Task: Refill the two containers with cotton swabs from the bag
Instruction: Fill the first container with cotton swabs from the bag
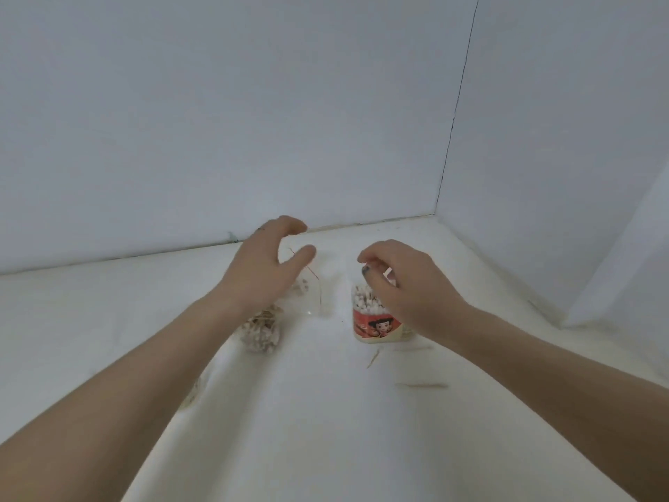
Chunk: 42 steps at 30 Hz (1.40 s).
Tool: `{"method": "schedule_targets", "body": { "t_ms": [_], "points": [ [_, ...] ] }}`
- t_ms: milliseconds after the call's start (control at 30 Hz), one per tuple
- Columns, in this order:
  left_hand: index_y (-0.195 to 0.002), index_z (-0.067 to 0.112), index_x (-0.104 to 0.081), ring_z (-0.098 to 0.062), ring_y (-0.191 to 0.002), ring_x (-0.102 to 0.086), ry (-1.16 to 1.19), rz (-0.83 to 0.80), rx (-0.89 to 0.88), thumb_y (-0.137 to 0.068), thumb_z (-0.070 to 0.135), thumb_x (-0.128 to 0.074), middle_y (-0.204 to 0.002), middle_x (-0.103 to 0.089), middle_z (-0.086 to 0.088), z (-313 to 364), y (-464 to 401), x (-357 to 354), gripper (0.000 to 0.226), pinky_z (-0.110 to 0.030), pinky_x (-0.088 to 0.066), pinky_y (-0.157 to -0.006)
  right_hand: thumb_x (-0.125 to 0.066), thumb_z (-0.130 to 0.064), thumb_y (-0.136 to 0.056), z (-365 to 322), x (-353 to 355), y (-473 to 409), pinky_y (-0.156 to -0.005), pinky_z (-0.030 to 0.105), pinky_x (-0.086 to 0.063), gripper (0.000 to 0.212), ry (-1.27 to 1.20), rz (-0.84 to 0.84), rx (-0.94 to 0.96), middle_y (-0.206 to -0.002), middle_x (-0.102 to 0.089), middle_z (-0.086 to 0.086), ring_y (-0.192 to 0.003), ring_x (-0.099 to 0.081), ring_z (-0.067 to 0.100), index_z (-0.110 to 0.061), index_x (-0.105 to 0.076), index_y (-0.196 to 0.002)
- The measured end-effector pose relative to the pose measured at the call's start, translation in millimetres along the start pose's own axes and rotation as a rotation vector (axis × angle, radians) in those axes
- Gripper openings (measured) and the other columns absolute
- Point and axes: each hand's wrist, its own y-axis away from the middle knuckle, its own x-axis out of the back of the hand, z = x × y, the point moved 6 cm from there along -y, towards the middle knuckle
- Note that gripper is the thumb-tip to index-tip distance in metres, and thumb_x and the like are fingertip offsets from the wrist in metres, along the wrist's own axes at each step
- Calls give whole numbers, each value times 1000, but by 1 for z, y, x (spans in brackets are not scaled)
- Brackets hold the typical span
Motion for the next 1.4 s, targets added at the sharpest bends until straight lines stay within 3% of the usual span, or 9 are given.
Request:
{"method": "schedule_targets", "body": {
  "t_ms": [167, 233, 367, 500, 600, 733, 1033, 1233, 1400],
  "points": [
    [-159, 25, -12, -23, -149, -26, -264, -279, 271, -69, 70, -75, -162, -25, -1, -47, 16, -7, 118, -42, -26, -120, -43, -5, -93, -18, -40, -13, -80, 42, -58, 33, -228, -147, -190, -97, -70, 2, -86, -69, 28, -24, -69, -98],
    [-159, 25, 0, -26, -149, -25, -435, -374, 293, -62, 70, -79, -163, -21, -4, -62, 24, -14, 133, -44, -23, -121, -40, -1, -93, -22, -50, -22, -82, 35, -57, 39, -178, -183, -214, -106, -69, 0, -92, -69, 26, -24, -72, -97],
    [-156, 22, -9, -26, -123, -50, -391, -388, 287, -70, 40, -84, -137, -47, -5, -76, 27, -17, 116, -40, -44, -103, -37, 3, -92, -29, -64, -37, -76, 20, -49, 48, -34, -295, -160, -117, -64, -5, -98, -62, 17, -22, -76, -104],
    [-146, 19, -32, -20, -102, -50, -351, -376, 202, -81, 22, -75, -120, -54, -1, -77, 25, -12, 78, -30, -42, -78, -41, 1, -90, -36, -82, -46, -94, 36, -50, 39, 152, -421, -33, -120, -66, 2, -110, -59, 23, -13, -75, -103],
    [-128, 19, -46, -18, -95, -51, -338, -361, 151, -84, 21, -72, -107, -56, 5, -80, 25, -8, 51, -25, -37, -68, -42, -10, -98, -39, -94, -46, -79, 35, -51, 25, 215, -478, 26, -99, -67, 4, -92, -61, 25, -8, -65, -87],
    [-112, 20, -49, -20, -94, -56, -279, -343, 135, -82, 16, -72, -104, -61, 2, -84, 25, -5, 38, -25, -42, -70, -41, -19, -99, -43, -108, -45, -77, 38, -53, 24, 295, -526, 76, -100, -67, 7, -91, -63, 28, -10, -64, -101],
    [-117, 20, -50, -20, -93, -59, -240, -373, 160, -81, 10, -70, -100, -62, 7, -86, 20, -7, 43, -26, -49, -72, -47, -28, -97, -40, -131, -51, -77, 40, -55, 27, 434, -559, 43, -102, -66, 3, -91, -63, 25, -18, -51, -121],
    [-132, 19, -48, -17, -96, -59, -200, -387, 172, -81, 12, -70, -103, -60, 12, -85, 21, -10, 56, -15, -44, -67, -57, -19, -87, -33, -132, -50, -53, 23, -39, 8, 441, -588, -6, -71, -54, -7, -69, -57, 18, -22, -54, -81],
    [-128, 19, -51, -16, -93, -61, -188, -375, 154, -81, 13, -71, -96, -61, 14, -82, 21, -11, 52, -21, -48, -70, -54, -34, -95, -30, -130, -48, -74, 26, -46, 29, 303, -596, -51, -111, -65, -2, -98, -61, 19, -21, -61, -120]
  ]
}}
